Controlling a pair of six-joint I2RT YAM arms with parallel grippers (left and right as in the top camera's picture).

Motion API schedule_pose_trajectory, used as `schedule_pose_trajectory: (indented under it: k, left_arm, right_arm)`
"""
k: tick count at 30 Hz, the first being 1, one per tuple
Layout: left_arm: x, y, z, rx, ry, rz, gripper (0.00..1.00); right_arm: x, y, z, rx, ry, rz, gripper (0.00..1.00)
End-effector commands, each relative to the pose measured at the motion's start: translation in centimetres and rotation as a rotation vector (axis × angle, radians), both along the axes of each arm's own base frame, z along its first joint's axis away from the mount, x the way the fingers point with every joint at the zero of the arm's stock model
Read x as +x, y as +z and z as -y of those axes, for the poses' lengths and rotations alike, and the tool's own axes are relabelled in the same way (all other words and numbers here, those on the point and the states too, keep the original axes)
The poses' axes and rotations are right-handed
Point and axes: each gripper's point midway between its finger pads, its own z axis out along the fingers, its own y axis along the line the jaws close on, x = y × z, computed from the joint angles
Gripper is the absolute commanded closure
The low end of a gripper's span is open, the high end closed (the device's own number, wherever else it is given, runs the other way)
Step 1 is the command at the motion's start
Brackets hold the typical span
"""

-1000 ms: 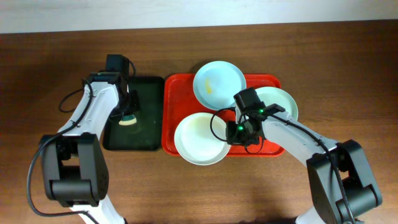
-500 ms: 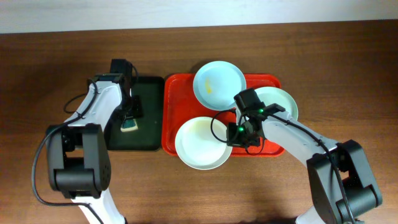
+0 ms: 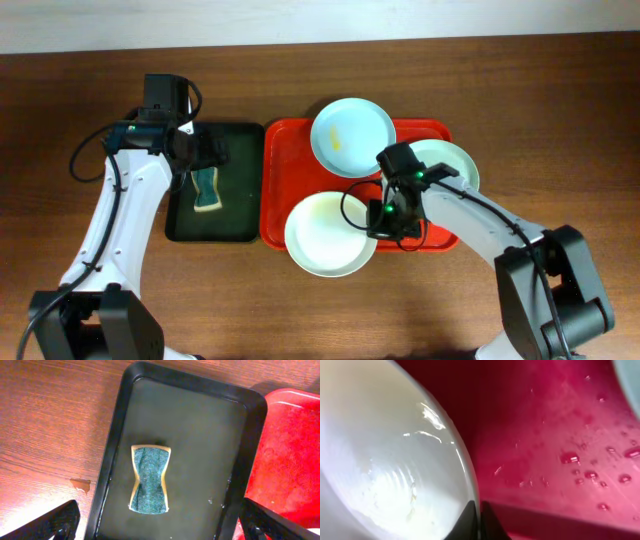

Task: Clean dirty plates on tray and stack at the side

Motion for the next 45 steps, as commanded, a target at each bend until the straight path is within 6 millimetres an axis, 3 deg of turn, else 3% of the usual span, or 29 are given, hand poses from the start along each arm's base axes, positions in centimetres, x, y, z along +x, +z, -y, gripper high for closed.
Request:
schedule_pose_trajectory:
  k: [1, 5, 10, 14, 22, 28, 37, 40, 45]
  left_arm:
    - [0.2, 0.4, -0.6, 0.016, 0.017, 0.013, 0.01]
    - [-0.5, 2.1, -2.2, 0.003, 0.084, 0.039, 0.01]
    - [-1.9, 6.2, -6.5, -0.026, 0.255, 0.155, 0.01]
    - [-2.3, 6.5, -8.1, -0.022, 0.297, 0.164, 0.01]
    - [-2.3, 6.5, -8.1, -0.022, 0.297, 0.164, 0.01]
    - [-2.3, 6.5, -8.1, -0.022, 0.297, 0.164, 0.01]
    - [-2.3, 6.5, -8.1, -0.022, 0.297, 0.164, 0.01]
    - [-2.3, 6.5, -8.1, -0.022, 0.297, 0.164, 0.01]
    - [-2.3, 6.5, -8.1, -0.022, 0.297, 0.164, 0.01]
  right_arm:
    - [1.8, 3.8, -0.9, 0.025, 0.0, 0.064, 0.96]
    - [2.7, 6.1, -1.2, 0.028, 0.002, 0.082, 0.96]
    - [4.5, 9.1, -3.5, 0.057, 0.052, 0.181, 0.96]
    - [7.0, 10.3, -5.4, 0.028, 0.047, 0.333, 0.96]
    - [10.3, 9.7, -11.0, 0.015, 0.075, 0.552, 0.96]
    - [12.3, 8.8, -12.7, -0.037, 0.058, 0.67, 0.96]
    - [14.0, 11.3, -14.1, -0.074, 0.002, 0.852, 0.96]
    - [14.8, 12.8, -14.5, -0.101, -0.034, 0.944, 0.96]
    - [15.3, 15.4, -16.5, -0.095, 0.046, 1.087, 0.96]
